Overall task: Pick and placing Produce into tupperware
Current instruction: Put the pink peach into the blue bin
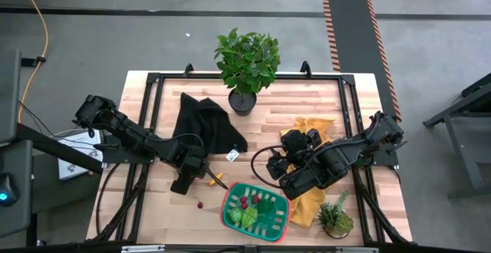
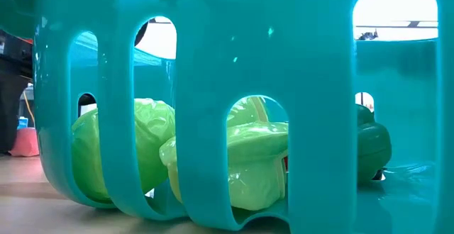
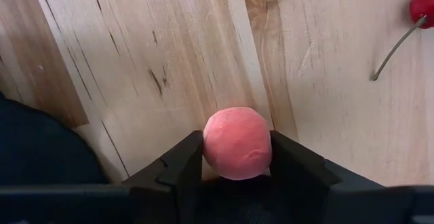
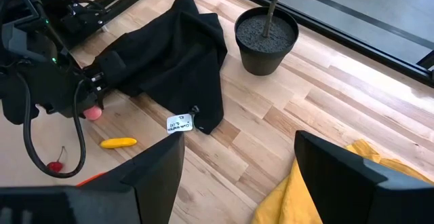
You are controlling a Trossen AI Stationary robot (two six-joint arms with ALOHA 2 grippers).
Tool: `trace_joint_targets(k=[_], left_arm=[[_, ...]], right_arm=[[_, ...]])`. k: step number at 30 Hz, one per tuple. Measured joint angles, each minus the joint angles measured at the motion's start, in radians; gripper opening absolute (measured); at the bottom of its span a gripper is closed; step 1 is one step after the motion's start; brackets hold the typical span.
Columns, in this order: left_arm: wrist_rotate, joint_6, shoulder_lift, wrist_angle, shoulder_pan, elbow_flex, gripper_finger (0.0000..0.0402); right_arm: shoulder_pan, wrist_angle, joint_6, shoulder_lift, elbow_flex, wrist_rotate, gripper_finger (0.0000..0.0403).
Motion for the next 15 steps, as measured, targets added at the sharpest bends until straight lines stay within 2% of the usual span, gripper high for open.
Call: trace_joint_targets(k=[6,15], left_arm=[[0.008,0.0,0.0,0.0,0.0,0.0,0.0119],[0.013,-0.022,0.0,0.0,0.0,0.0,0.0123]], right_arm=[[0.0,0.0,0.0,0.0,0.0,0.001,0.027],[0.0,0.0,0.0,0.0,0.0,0.006,0.027]])
